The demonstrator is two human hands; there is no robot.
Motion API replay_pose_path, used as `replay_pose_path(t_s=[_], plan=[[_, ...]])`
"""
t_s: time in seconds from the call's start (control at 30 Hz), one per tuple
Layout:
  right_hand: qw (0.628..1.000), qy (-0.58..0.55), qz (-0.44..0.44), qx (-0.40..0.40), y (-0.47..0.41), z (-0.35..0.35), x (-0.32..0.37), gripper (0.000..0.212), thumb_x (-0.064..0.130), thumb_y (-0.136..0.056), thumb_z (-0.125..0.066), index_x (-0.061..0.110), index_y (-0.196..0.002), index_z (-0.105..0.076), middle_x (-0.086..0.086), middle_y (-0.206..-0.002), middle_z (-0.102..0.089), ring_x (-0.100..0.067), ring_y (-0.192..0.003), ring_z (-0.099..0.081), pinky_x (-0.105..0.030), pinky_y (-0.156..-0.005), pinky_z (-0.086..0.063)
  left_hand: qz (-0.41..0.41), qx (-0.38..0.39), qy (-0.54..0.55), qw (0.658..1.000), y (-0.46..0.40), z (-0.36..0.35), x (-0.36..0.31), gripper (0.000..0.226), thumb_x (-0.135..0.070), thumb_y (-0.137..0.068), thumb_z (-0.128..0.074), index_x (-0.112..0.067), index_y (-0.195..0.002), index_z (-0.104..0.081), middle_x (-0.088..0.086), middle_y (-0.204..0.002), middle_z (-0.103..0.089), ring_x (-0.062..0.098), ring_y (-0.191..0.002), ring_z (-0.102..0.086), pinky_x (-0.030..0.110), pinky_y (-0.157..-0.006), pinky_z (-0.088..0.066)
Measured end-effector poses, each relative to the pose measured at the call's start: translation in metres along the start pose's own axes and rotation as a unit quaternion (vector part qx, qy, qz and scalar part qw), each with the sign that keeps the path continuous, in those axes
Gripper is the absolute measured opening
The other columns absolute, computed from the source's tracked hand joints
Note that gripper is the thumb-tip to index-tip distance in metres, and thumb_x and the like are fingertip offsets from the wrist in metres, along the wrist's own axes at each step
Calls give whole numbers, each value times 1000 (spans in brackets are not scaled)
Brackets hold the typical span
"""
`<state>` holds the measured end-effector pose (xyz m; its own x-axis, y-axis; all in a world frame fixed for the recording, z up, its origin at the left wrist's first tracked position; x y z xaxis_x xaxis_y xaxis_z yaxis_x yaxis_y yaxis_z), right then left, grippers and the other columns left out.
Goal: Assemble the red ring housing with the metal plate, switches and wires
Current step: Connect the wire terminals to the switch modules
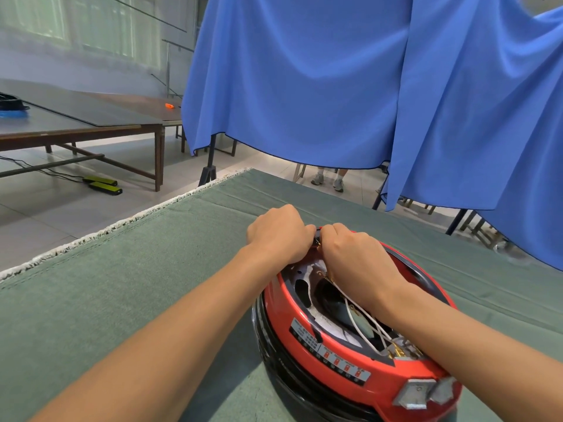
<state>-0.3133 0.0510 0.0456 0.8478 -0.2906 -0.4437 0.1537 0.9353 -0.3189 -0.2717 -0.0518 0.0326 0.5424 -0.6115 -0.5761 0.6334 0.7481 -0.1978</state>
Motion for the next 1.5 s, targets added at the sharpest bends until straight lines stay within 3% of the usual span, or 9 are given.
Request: replay_pose_path(t_s=[0.13,0.27,0.4,0.63,0.87,1.03,1.3,1.43,1.5], plan=[[1000,-27,-6,10,1,-6,-3,17,10,-96,-43,11,-111,-49,-9,-105,-58,-26,-83,-63,-29,-58,-36,-4,-2,0,1000,1,0,0,37,-44,-91,-50,-11,-75,-55,4,-68,-52,26,-73,-52,31,-63,-39],[999,-34,-16,-6,0,-8,-8,14,16,-97,-44,14,-110,-49,-4,-105,-59,-25,-84,-64,-28,-57,-36,-8,1,9,1000,1,1,0,37,-44,-91,-50,-11,-74,-55,3,-67,-52,26,-73,-53,32,-63,-39],[991,-120,-50,-24,3,-6,-18,14,28,-97,-49,17,-104,-53,0,-101,-60,-24,-85,-62,-33,-69,-50,-11,8,20,1000,1,0,2,37,-45,-92,-50,-11,-82,-62,4,-75,-57,29,-79,-56,33,-66,-40],[964,-218,-141,-53,17,-4,-35,7,26,-90,-59,19,-92,-59,3,-88,-62,-18,-81,-58,-34,-74,-50,-5,16,42,999,1,0,3,42,-47,-90,-52,-16,-62,-49,4,-69,-51,30,-75,-54,33,-67,-41],[964,-216,-145,-52,14,-11,-34,11,26,-92,-56,21,-95,-66,4,-91,-68,-16,-83,-60,-29,-73,-50,-7,13,39,999,2,1,2,42,-48,-90,-51,-16,-63,-51,4,-69,-53,29,-75,-54,33,-66,-41],[966,-213,-138,-42,7,-14,-33,13,26,-93,-54,20,-97,-64,2,-91,-68,-17,-82,-61,-37,-76,-53,-31,-12,-2,999,3,3,-2,44,-45,-91,-50,-15,-59,-46,2,-61,-48,27,-71,-51,32,-62,-38],[965,-212,-150,-48,3,-15,-32,10,25,-91,-54,19,-91,-62,3,-83,-65,-17,-76,-59,-35,-70,-52,-38,-21,-44,998,3,2,-5,36,-43,-93,-47,-13,-74,-55,2,-65,-47,27,-74,-49,33,-64,-38],[964,-221,-144,-34,5,-15,-33,10,26,-92,-54,22,-94,-63,5,-88,-67,-17,-81,-60,-34,-71,-51,-53,-10,-74,996,7,4,-8,33,-40,-95,-44,-13,-78,-54,5,-77,-53,28,-76,-49,33,-66,-37],[962,-226,-149,-32,7,-13,-37,12,32,-93,-55,25,-95,-64,6,-89,-68,-17,-82,-61,-31,-69,-48,-83,-22,-106,991,11,7,-16,30,-38,-95,-44,-13,-89,-61,9,-88,-60,29,-79,-52,33,-66,-36]])
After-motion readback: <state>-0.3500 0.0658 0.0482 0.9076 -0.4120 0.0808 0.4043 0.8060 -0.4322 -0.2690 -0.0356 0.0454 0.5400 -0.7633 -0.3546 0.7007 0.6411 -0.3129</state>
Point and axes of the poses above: each hand's wrist, its own y-axis away from the middle knuckle, its own z-axis out of the back of the hand, x = y × z, the point moved 5 cm from there along -y, towards the middle knuckle
